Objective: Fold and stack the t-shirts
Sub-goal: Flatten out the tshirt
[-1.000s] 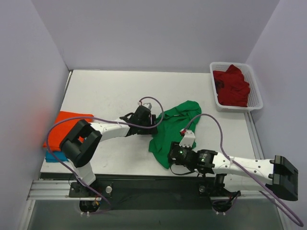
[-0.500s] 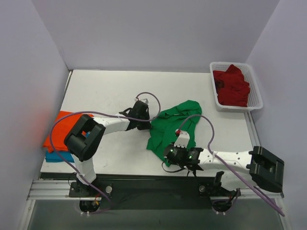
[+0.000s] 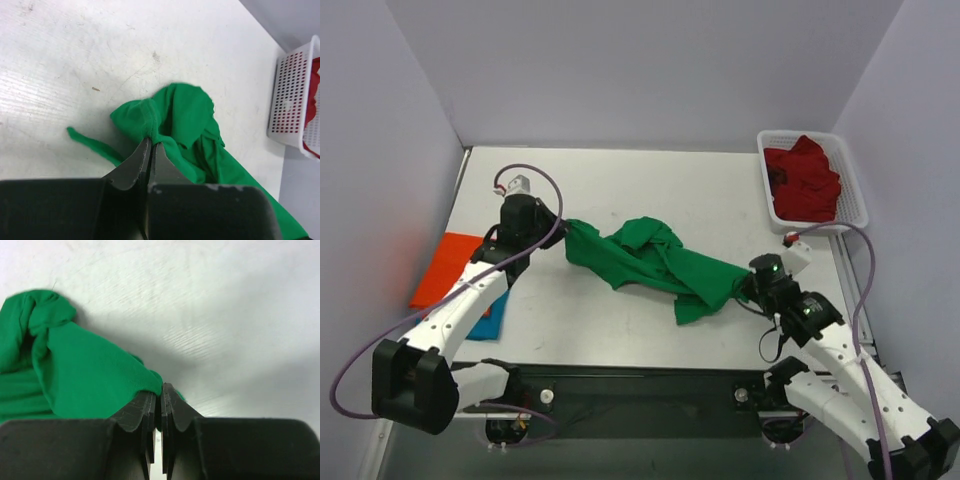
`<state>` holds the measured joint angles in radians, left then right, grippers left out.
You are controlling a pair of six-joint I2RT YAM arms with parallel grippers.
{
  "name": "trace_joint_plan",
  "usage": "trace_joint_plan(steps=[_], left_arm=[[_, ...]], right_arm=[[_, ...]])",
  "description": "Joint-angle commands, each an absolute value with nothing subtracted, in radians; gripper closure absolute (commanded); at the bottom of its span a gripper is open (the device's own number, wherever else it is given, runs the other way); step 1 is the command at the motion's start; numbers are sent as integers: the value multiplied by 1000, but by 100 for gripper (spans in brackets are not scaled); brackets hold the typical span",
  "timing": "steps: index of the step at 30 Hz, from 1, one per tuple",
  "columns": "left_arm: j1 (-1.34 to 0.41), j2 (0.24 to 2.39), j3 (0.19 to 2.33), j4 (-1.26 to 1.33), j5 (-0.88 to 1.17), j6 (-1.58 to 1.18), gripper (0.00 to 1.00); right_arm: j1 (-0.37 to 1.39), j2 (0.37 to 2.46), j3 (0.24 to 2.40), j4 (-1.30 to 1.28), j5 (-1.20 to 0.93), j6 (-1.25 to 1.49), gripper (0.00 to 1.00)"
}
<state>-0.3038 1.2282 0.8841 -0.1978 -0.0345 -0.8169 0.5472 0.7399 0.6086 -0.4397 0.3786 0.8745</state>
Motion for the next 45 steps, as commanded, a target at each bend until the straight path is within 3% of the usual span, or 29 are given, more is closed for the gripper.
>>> trace_joint_plan(steps=[1,4,13,20,23,32,39,41,42,45], left_arm=[[-278,1154,857,-259,-63,-865,100],[-262,1102,923,-299,-41,-850,100],[-255,891,1132,-480,-60,-787,100],[-250,971,1290,-485,-11,-787,100],[-252,992,1357,-477,34,-798,100],[-250,913,1384,-532,8,-776,100],[-242,1051,1338,-471,41,-799,100],[-239,1109,1319,-460,37,-798,100],[-236,1126,1315,-460,31,-798,100],[-229,1164,1267,-453,14,-793,100]], right_arm=[[364,807,733,-512,283,689,96],[278,850,875,-514,189,623,98],[252,900,1214,-595,161,534,94],[178,1067,1440,-600,83,474,95],[127,1123,1494,-603,22,462,98],[71,1110,1540,-606,-72,437,92],[51,1449,1655,-598,-141,428,92],[48,1532,1708,-597,-147,431,85],[48,1605,1721,-597,-153,433,68],[51,1704,1747,-595,-182,436,47]])
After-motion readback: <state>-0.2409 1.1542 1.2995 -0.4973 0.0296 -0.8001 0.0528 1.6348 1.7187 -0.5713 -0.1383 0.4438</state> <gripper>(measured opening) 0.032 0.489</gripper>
